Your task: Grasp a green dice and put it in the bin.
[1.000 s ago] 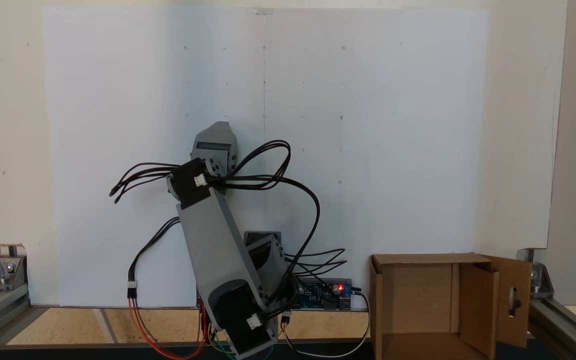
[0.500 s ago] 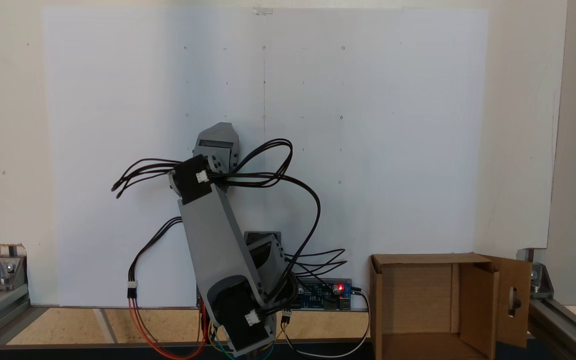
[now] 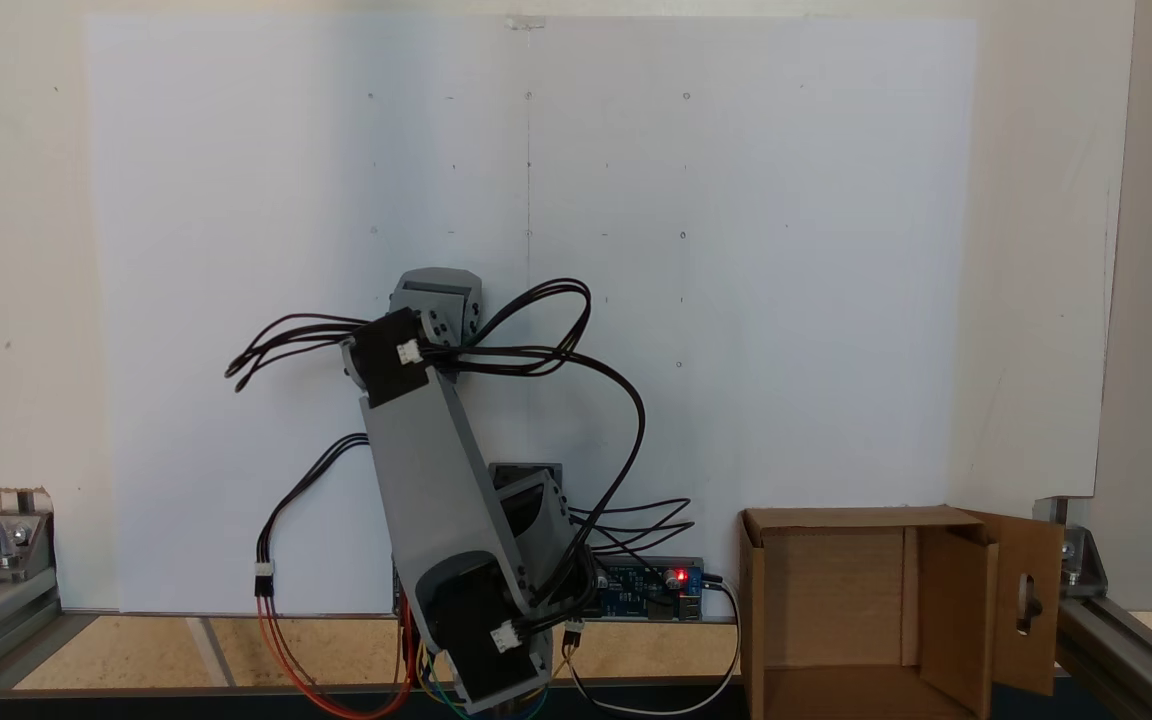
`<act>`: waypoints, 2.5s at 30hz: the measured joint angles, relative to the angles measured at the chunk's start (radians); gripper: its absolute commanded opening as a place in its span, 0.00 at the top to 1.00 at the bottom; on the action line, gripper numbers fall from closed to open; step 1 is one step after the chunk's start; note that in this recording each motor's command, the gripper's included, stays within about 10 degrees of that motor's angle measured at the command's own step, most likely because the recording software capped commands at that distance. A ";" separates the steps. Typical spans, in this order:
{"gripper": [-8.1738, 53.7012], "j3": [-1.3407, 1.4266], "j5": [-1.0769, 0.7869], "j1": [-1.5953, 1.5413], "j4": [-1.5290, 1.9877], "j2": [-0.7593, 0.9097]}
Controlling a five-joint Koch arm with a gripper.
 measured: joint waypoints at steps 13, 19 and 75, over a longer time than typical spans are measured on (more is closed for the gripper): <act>0.68 -0.733 0.000 0.290 0.647 0.103; 0.68 -0.861 -0.072 0.552 0.749 0.149; 0.15 -0.649 -0.554 1.187 0.308 0.270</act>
